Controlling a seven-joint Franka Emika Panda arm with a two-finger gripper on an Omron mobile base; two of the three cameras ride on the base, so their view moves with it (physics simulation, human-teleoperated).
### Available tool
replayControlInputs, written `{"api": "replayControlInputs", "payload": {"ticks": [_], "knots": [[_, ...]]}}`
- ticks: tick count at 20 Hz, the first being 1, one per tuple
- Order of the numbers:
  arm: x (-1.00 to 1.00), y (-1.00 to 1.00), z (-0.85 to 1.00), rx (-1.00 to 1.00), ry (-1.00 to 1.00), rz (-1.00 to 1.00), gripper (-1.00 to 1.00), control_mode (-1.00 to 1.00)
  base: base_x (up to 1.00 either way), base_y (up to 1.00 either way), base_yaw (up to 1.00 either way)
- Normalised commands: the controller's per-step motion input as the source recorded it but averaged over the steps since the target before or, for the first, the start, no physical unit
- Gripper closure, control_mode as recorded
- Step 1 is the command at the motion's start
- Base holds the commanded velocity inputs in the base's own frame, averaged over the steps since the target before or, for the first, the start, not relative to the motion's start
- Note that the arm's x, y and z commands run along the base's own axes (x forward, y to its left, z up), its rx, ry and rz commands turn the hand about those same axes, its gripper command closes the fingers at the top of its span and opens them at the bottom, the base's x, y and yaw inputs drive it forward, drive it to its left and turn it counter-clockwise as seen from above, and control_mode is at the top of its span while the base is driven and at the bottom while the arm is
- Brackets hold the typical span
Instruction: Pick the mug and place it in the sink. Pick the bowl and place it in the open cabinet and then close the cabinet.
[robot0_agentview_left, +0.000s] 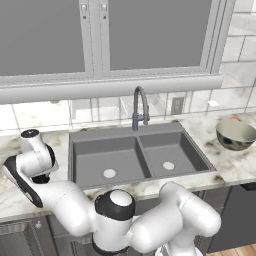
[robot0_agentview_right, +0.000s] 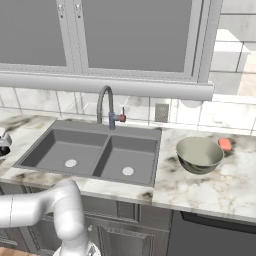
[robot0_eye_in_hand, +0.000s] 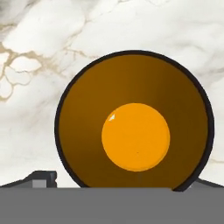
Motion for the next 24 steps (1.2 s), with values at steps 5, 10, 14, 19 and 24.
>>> {"api": "replayControlInputs", "payload": {"ticks": [5,10,14,19,24], "knots": [[0.00,-0.15,-0.63,0.00,0.00,0.05,-1.00,-1.00,0.00,0.00,0.00],[0.46,-0.20,-0.65,0.00,0.00,0.07,1.00,-1.00,0.00,0.00,0.00],[0.50,-0.22,-0.57,0.00,0.00,0.09,1.00,-1.00,0.00,0.00,0.00],[0.21,-0.07,-0.65,0.08,0.05,0.04,1.00,-1.00,0.00,0.00,0.00],[-0.32,0.00,-0.69,0.19,0.20,-0.01,1.00,-1.00,0.00,0.00,0.00]]}}
